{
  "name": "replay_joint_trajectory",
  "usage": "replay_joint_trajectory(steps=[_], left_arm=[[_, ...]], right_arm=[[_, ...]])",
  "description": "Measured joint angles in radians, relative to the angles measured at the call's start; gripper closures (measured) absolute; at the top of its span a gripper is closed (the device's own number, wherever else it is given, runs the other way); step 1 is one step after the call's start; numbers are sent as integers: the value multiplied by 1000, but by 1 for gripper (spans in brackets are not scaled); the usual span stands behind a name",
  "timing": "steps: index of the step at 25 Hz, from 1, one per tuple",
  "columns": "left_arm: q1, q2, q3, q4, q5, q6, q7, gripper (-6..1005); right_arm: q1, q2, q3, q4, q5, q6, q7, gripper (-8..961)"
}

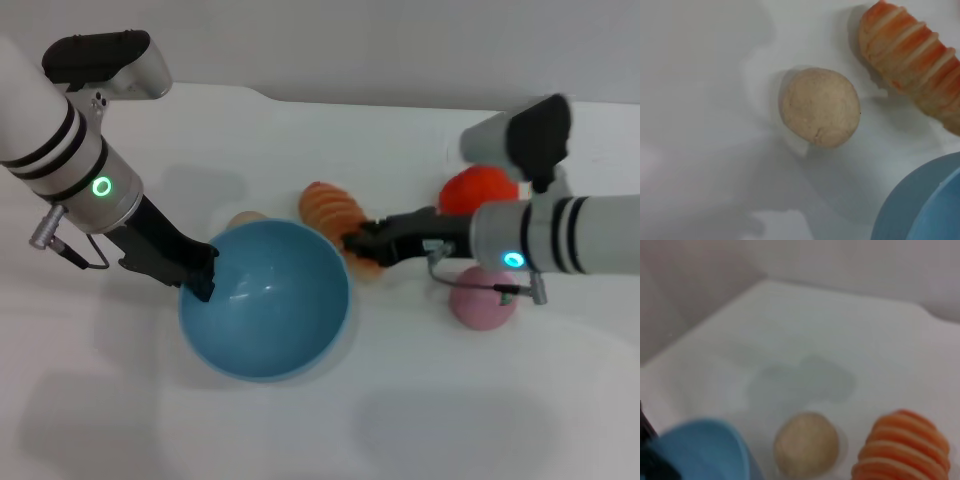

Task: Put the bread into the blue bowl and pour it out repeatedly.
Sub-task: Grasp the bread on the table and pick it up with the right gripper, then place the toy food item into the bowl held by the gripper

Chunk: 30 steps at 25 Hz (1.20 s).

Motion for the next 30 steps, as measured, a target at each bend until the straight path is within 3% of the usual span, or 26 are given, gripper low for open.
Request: replay_joint_trajectory(steps=[11,16,18,23,30], left_arm=[[-16,-2,0,-8,0,2,0,981],[-22,-3,0,-12,0,2,0,981],[-23,-4,0,-16,0,2,0,980],[-27,-6,0,-33,0,-1,0,980],[-36,-7,9,-38,-5,-8,0,980]], right_arm=[[-106,-84,320,-19,-10,-240,-116,718],[-161,-104,462,-90,-38,-416,-159,755],[-189,-98,501,-156,-78,-485,-164,772],[-261,-46,521,-317,-187,-594,-237,816],[-277,-13,450,-316,-234,-670,-283,848]])
